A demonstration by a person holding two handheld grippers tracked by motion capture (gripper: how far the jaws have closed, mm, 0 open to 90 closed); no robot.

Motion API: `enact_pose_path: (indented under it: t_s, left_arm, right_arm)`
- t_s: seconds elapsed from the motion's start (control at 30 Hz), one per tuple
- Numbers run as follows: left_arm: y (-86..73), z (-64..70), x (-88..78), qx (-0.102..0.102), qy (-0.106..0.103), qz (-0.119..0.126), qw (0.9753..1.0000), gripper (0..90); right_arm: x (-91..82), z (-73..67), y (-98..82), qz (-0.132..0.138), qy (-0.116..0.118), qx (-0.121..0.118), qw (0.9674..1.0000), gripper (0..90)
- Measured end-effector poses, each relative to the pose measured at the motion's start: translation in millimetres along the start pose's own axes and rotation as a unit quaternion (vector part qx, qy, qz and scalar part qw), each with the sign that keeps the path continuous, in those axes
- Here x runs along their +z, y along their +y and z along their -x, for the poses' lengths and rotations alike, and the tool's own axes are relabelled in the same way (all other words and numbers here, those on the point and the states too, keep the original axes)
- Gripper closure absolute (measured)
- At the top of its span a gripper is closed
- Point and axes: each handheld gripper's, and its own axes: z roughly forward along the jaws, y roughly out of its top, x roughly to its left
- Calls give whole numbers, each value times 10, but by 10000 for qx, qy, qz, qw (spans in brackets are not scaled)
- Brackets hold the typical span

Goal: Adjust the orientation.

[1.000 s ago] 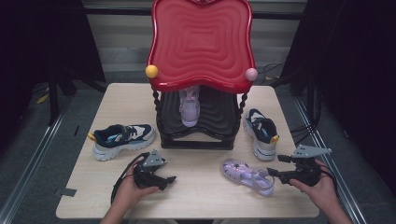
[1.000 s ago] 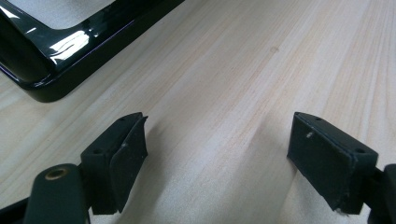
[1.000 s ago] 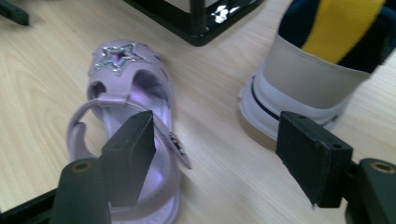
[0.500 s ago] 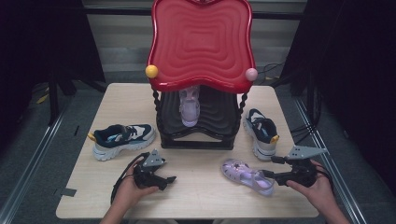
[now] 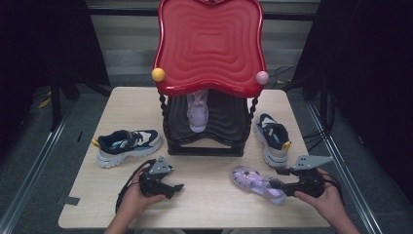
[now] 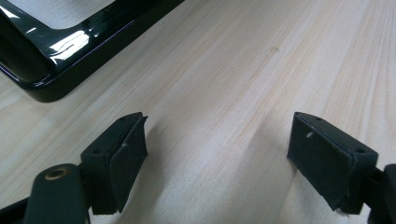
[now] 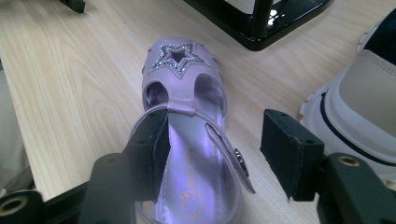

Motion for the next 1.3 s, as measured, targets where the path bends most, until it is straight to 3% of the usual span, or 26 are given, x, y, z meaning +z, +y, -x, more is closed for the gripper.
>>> enact_pose_path:
  t_s: [0.37,0.57,0.8,1.3]
  left_arm:
    - [0,0,0,-1,-1,-2,10000,188]
    - [0,0,0,0,0,-1,10000,188]
    - [0,0,0,1,0,-1,10000,188]
    - [0,-1,0,1,-3,-4,10000,188]
  right_arm:
    - [81,-21,-14,-202,45,-249,9995,528]
    - [109,15,-26,-232,4,-199,9995,606]
    - [194,23,-15,-360,14,-275,9990,633]
    - [283,72,-46,-182,73,-341,9992,718]
